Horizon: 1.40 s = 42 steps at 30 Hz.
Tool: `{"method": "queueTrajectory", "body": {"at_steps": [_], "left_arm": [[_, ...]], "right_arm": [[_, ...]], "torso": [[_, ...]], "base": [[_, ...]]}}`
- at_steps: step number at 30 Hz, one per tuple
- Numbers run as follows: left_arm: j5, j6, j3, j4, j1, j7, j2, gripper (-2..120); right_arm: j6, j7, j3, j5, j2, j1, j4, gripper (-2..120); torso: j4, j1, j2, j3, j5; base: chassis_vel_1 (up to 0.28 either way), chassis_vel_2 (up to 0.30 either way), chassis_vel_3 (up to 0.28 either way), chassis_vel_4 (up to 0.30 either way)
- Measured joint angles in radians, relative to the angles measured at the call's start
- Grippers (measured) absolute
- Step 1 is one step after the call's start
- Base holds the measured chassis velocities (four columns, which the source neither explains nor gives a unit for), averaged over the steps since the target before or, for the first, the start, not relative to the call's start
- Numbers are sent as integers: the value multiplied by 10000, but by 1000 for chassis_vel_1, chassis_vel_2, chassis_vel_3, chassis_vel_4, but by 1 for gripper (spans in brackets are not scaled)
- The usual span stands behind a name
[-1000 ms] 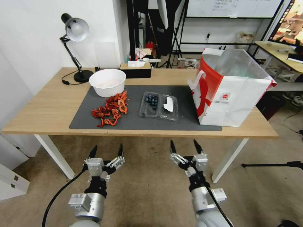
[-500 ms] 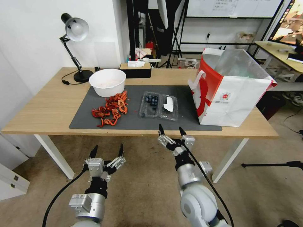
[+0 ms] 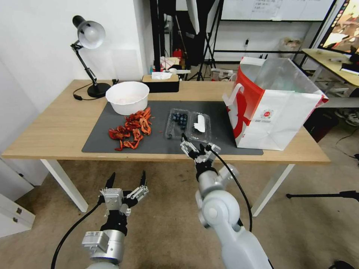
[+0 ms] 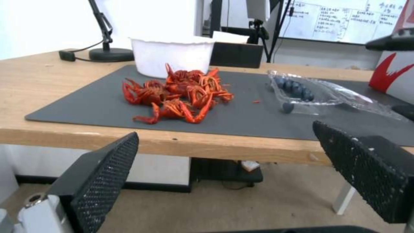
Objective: Close the takeout container lid, then place the container into the takeout bag.
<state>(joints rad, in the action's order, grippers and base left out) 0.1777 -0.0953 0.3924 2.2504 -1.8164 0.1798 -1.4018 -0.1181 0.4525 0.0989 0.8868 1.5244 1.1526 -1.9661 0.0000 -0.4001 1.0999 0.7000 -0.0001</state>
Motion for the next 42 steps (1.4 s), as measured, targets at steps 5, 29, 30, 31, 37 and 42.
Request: {"method": "queueTrajectory", "body": {"at_steps": [5,29,30,31,37,42], "left_arm": [[5,-32,21,-45,-9,29,-20,100],[12,-42,25,-85,1,69,-77,100],[15,-45,28,-85,-1,74,-71,100],[17,-48,29,-86,-7,79,-68,100],[21,-63,34,-93,-24,83,-61,100],[40,-69,38,-116,-19,86,-37,100]], "right_arm": [[0,586,-47,1176,246,-386,64,100],[475,1664,519,3177,661,-1186,875,100],[479,1673,536,3205,684,-1223,932,100],[484,1682,561,3233,710,-1265,995,100],[503,1697,580,3185,762,-1400,1229,100],[546,1652,605,3181,809,-1531,1447,100]], "torso": [[0,2,1,-1,0],[0,1,2,0,1],[0,1,2,0,1],[0,2,2,0,0],[0,1,1,0,0],[0,2,2,0,0]], "base": [[0,0,0,0],[0,0,0,0],[0,0,0,0],[0,0,0,0],[0,0,0,0],[0,0,0,0]]}}
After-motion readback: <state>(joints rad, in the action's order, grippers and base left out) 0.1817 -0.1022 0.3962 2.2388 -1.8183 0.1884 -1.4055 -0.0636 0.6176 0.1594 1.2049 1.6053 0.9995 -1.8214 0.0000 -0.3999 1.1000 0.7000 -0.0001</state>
